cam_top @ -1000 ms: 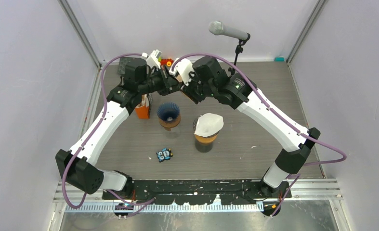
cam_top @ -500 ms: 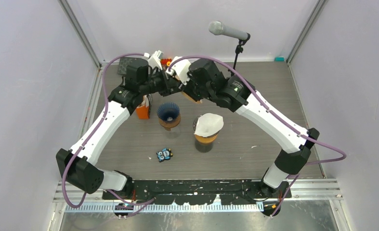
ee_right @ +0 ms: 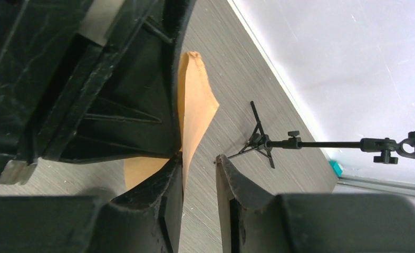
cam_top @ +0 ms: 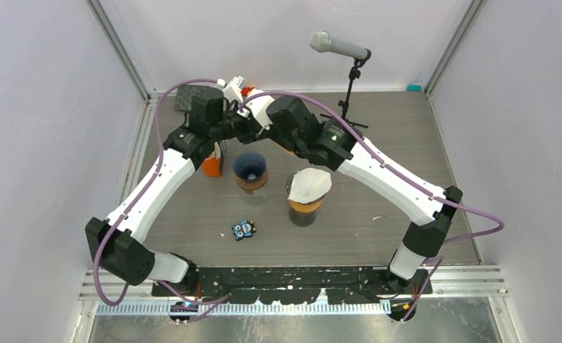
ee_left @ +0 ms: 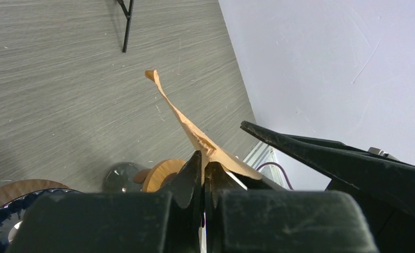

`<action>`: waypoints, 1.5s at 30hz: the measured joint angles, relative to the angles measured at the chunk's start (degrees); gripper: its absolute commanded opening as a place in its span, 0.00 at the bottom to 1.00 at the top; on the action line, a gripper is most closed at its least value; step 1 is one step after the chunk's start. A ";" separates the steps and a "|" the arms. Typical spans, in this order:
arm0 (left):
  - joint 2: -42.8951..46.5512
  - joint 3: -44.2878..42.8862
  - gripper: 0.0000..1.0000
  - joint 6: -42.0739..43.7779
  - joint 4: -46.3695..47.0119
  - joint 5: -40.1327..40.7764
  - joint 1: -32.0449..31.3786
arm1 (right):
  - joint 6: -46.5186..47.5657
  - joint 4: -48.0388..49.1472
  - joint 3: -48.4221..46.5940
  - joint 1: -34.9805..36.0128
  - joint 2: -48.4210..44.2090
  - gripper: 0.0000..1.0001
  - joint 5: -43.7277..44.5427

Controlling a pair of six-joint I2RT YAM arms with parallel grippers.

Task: Place the coffee filter in the dripper
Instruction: Place the coffee filter in the coffee dripper.

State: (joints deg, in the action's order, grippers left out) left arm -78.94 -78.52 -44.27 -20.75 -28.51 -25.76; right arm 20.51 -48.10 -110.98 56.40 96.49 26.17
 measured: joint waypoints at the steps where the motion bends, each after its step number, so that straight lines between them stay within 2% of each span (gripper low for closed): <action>1: 0.00 0.00 0.00 0.02 -0.02 0.00 0.00 | -0.02 0.15 0.02 -0.02 0.02 0.30 0.42; 5: 0.00 0.00 0.00 0.28 -0.09 0.02 0.00 | -0.11 0.81 0.02 -0.04 0.02 0.18 1.53; 10: 0.00 -0.26 0.19 1.62 -0.42 0.20 0.00 | -1.03 1.18 0.02 -0.04 0.04 0.02 2.49; 14: -0.15 -2.40 0.28 3.02 -1.81 0.72 0.00 | -2.62 1.51 0.02 -0.04 0.61 0.01 2.95; 19: -0.66 -3.87 0.33 3.21 -2.69 2.23 0.11 | -4.44 1.60 -0.02 -0.39 1.79 0.01 4.26; 41: -4.52 -3.58 0.34 0.96 -2.01 4.11 0.00 | -8.90 2.10 -1.66 -0.35 3.17 0.01 5.53; 43: -4.57 -3.58 0.30 0.94 -1.70 4.55 0.00 | -9.07 2.14 -1.66 -0.35 3.30 0.01 5.53; 45: -4.57 -3.58 0.22 0.98 -1.38 4.90 0.00 | -9.16 2.16 -1.66 -0.35 3.32 0.01 5.53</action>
State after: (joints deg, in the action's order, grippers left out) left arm -83.50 -82.11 -43.29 -22.13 -23.62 -25.76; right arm 11.35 -45.93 -112.64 56.05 99.81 31.70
